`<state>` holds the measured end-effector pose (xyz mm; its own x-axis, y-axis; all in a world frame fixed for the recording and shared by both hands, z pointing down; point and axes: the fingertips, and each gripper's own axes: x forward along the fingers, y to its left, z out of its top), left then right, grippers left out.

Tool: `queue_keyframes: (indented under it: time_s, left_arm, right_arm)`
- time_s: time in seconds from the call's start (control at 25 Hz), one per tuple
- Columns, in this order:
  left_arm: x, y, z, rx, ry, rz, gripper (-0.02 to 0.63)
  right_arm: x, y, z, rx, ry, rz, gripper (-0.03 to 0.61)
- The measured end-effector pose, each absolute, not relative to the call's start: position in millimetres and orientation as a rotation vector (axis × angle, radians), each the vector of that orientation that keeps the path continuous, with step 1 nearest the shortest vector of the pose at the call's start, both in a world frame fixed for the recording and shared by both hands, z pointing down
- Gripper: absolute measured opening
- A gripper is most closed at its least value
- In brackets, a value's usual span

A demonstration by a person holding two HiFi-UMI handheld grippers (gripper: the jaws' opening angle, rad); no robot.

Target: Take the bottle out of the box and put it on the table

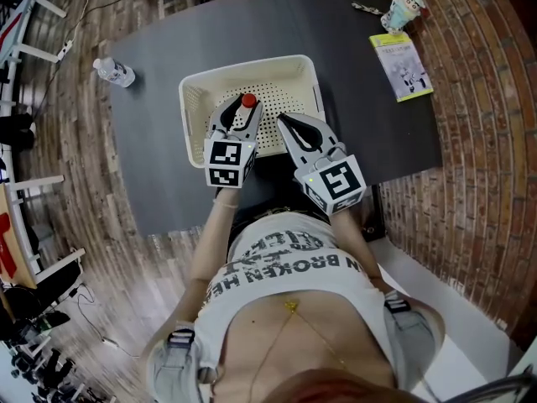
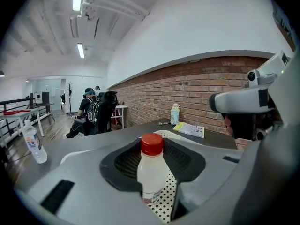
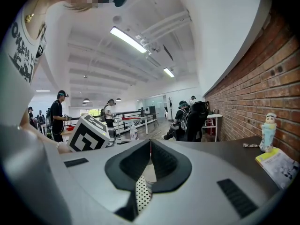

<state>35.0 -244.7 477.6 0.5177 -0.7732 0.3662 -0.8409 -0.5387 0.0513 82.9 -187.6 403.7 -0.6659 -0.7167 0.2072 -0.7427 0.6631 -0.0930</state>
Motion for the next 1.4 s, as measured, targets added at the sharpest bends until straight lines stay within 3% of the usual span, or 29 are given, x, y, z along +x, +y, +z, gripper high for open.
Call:
queue_keyframes:
  time_s: [1.4]
  left_arm:
    - [31.9, -243.1, 477.8, 2.542, -1.373, 0.41, 0.147]
  right_arm:
    - [88.3, -181.3, 403.1, 1.2, -2.718, 0.248, 0.009]
